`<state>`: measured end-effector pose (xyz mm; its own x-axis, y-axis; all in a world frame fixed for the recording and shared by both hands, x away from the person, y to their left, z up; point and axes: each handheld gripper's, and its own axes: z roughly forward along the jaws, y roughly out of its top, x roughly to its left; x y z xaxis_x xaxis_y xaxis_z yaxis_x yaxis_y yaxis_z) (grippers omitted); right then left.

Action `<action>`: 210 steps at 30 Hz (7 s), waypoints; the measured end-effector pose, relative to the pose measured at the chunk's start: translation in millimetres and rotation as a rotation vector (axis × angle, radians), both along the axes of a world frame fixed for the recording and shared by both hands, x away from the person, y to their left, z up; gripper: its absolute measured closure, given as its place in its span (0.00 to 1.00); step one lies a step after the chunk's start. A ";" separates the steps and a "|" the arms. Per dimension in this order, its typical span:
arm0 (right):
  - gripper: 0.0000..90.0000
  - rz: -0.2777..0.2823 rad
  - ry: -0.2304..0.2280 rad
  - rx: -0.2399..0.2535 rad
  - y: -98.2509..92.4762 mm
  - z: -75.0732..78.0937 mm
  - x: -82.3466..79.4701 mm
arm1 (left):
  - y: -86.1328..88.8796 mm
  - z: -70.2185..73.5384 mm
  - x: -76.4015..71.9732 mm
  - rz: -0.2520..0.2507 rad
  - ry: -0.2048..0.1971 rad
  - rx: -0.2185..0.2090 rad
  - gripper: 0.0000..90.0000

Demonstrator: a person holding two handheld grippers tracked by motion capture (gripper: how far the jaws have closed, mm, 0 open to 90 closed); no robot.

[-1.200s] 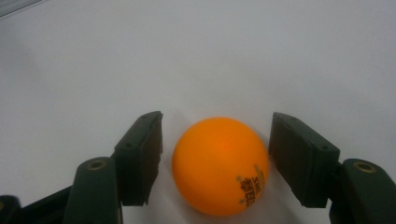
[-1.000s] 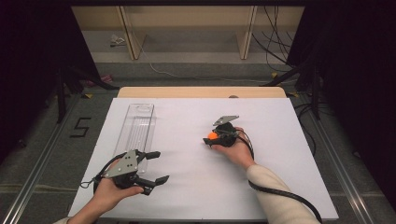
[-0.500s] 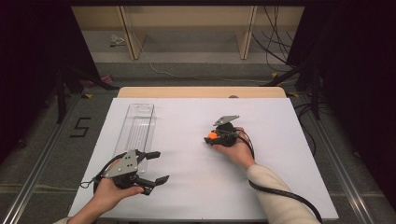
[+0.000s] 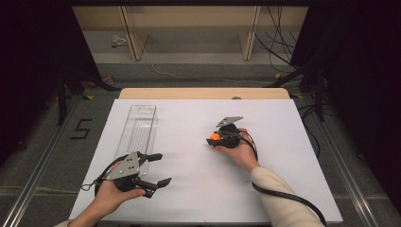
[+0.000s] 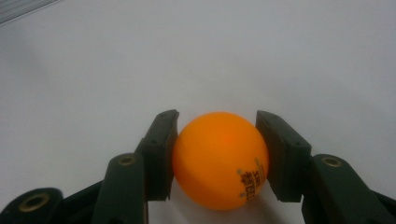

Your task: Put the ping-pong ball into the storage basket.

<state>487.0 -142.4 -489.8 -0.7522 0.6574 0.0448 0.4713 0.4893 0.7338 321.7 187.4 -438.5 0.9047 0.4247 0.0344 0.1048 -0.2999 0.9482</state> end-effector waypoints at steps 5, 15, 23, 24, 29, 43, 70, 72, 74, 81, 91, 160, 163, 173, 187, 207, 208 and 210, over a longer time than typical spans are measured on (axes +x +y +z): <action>0.57 -0.002 -0.004 0.005 -0.7 2.3 -0.1 | -0.1 0.0 0.0 -0.001 0.000 0.001 0.19; 0.57 -0.005 -0.018 0.022 -1.8 8.4 -0.4 | -0.1 -0.1 -0.1 -0.001 0.000 0.001 0.20; 0.57 -0.003 -0.023 0.031 -1.4 11.7 -1.0 | -0.2 -0.2 0.0 -0.002 0.001 0.002 0.20; 0.57 -0.002 -0.026 0.031 -1.3 11.9 -1.0 | -0.2 -0.2 -0.1 -0.002 0.001 0.002 0.20; 0.57 0.000 -0.031 0.036 -0.4 14.0 -1.6 | -0.3 -0.2 -0.1 -0.002 0.001 0.002 0.20; 0.57 0.018 -0.048 0.051 4.2 21.4 -4.7 | -0.4 -0.3 -0.2 -0.003 0.003 0.003 0.20; 0.57 0.045 -0.067 0.069 13.1 31.1 -9.6 | -0.6 -0.5 -0.1 -0.006 0.004 0.004 0.20; 0.57 0.046 -0.067 0.070 13.6 31.6 -9.9 | -0.6 -0.5 -0.1 -0.006 0.004 0.004 0.20; 0.57 0.048 -0.068 0.070 14.2 31.9 -10.3 | -0.6 -0.5 -0.1 -0.005 0.004 0.004 0.20; 0.57 0.053 -0.070 0.072 16.2 33.1 -11.3 | -0.7 -0.5 -0.1 -0.005 0.004 0.004 0.20; 0.57 0.064 -0.075 0.075 19.3 35.3 -13.0 | -0.7 -0.5 -0.2 -0.006 0.004 0.004 0.20; 0.57 0.132 -0.091 0.114 50.3 49.5 -23.6 | -1.3 -0.5 -0.8 -0.012 0.004 0.012 0.20; 0.57 0.135 -0.094 0.114 51.5 50.3 -23.6 | -1.4 -0.4 -1.0 -0.012 0.004 0.012 0.20; 0.57 0.136 -0.094 0.117 54.0 52.2 -24.1 | -1.6 -0.6 -1.2 -0.012 0.002 0.012 0.20; 0.57 0.144 -0.093 0.118 59.8 53.8 -24.7 | -2.3 -0.9 -1.4 -0.015 0.002 0.016 0.20; 0.57 0.162 -0.096 0.125 72.0 56.2 -24.9 | -2.9 -1.2 -1.6 -0.017 0.002 0.019 0.20; 0.57 0.162 -0.094 0.125 72.6 56.2 -25.0 | -2.9 -1.2 -1.6 -0.017 0.003 0.019 0.20; 0.57 0.164 -0.092 0.126 74.0 55.9 -25.2 | -2.9 -1.3 -1.6 -0.018 0.002 0.020 0.20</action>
<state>461.8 -68.4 -433.9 -0.8531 0.5199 0.0450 0.3215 0.4556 0.8301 320.1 184.5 -439.8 0.9121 0.4081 0.0404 0.1015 -0.3203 0.9419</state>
